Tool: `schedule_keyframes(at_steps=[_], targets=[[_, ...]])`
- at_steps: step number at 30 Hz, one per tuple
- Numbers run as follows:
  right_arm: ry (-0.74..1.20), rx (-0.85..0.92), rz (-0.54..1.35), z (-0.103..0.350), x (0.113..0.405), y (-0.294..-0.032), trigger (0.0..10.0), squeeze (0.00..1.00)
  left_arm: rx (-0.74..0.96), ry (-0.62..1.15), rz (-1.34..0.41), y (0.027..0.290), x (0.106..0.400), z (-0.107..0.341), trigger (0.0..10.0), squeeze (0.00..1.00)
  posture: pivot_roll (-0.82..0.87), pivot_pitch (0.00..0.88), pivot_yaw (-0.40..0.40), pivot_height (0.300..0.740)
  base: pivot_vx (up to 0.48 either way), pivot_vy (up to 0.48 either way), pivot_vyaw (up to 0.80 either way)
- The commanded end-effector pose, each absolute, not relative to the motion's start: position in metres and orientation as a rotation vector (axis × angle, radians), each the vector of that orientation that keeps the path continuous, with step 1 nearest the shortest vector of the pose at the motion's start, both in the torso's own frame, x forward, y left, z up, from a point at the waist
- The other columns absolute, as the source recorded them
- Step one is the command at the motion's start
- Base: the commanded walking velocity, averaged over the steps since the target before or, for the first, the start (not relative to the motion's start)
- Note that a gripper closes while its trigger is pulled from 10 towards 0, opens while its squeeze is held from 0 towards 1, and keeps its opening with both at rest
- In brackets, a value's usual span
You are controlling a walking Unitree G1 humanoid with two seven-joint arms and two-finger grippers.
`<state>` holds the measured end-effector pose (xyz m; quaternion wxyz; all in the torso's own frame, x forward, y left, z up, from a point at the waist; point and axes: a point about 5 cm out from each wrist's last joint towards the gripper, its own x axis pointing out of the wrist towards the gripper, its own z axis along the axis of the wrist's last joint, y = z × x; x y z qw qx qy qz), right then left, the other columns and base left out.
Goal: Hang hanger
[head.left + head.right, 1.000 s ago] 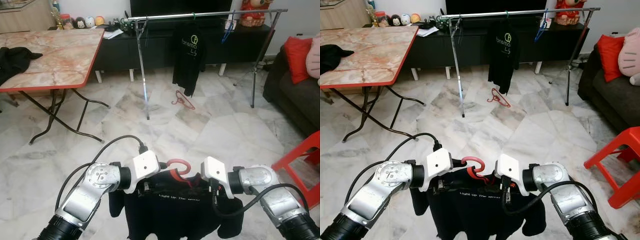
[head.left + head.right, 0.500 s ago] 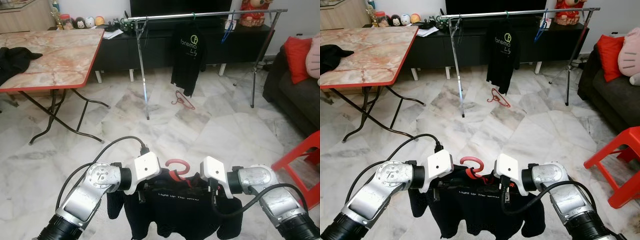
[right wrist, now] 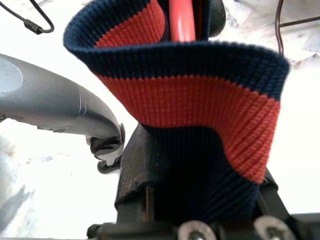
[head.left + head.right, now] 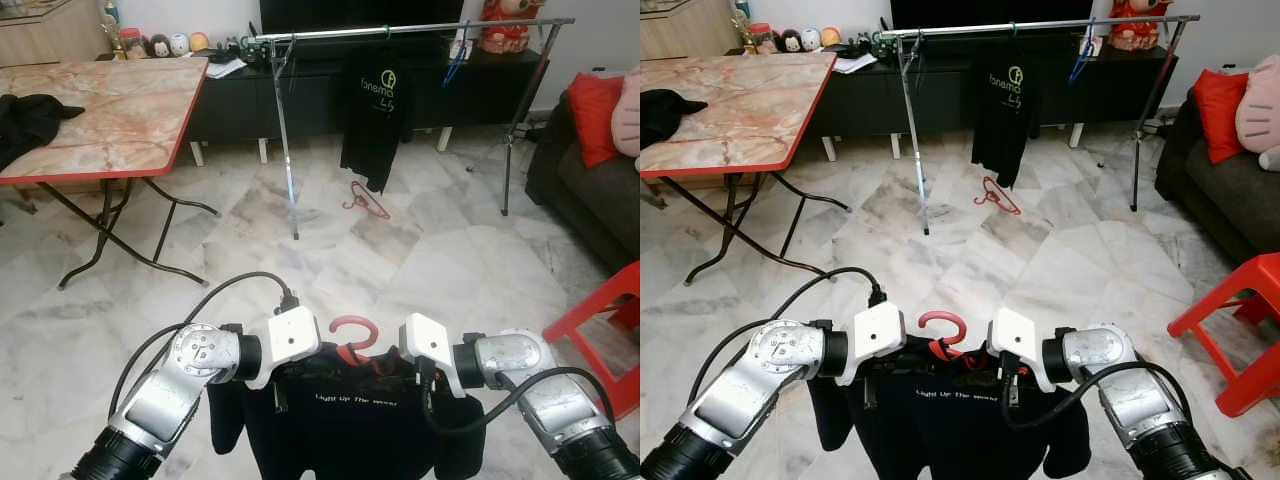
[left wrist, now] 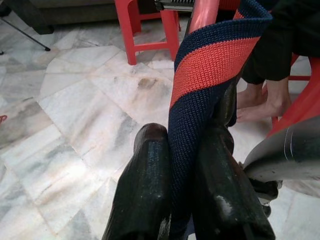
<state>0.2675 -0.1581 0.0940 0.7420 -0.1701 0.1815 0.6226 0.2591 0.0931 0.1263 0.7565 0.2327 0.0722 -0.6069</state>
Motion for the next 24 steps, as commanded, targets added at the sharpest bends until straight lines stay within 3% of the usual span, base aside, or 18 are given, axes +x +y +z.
schedule_keyframes(at_steps=[1, 5, 6, 7, 24], targets=[[0.306, -0.395, 1.374, 0.106, 0.27, -0.149, 10.0, 0.0, 0.519, 0.158, -1.327, 0.091, 0.26, 0.126, 0.0, 0.0, -0.03, 0.0, -0.012, 0.74, 0.0, 0.0, 0.0], [0.31, -0.393, 1.368, 0.105, 0.271, -0.15, 10.0, 0.0, 0.52, 0.156, -1.327, 0.091, 0.26, 0.125, 0.0, 0.0, -0.03, 0.0, -0.011, 0.74, 0.0, 0.0, 0.0], [0.309, -0.385, 1.356, 0.106, 0.273, -0.15, 10.0, 0.86, 0.52, 0.155, -1.329, 0.091, 0.26, 0.125, 0.0, 0.0, -0.03, 0.0, -0.011, 0.74, 0.0, 0.0, 0.0], [0.308, -0.375, 1.348, 0.107, 0.274, -0.15, 10.0, 1.0, 0.52, 0.153, -1.33, 0.091, 0.26, 0.126, 0.0, 0.0, -0.03, 0.0, -0.011, 0.74, 0.0, 0.0, 0.0], [0.388, -0.44, 1.44, 0.106, 0.26, -0.161, 10.0, 1.0, 0.616, 0.15, -1.294, 0.101, 0.266, 0.118, 0.0, 0.0, -0.03, 0.0, -0.007, 0.74, 0.0, 0.0, 0.0]])
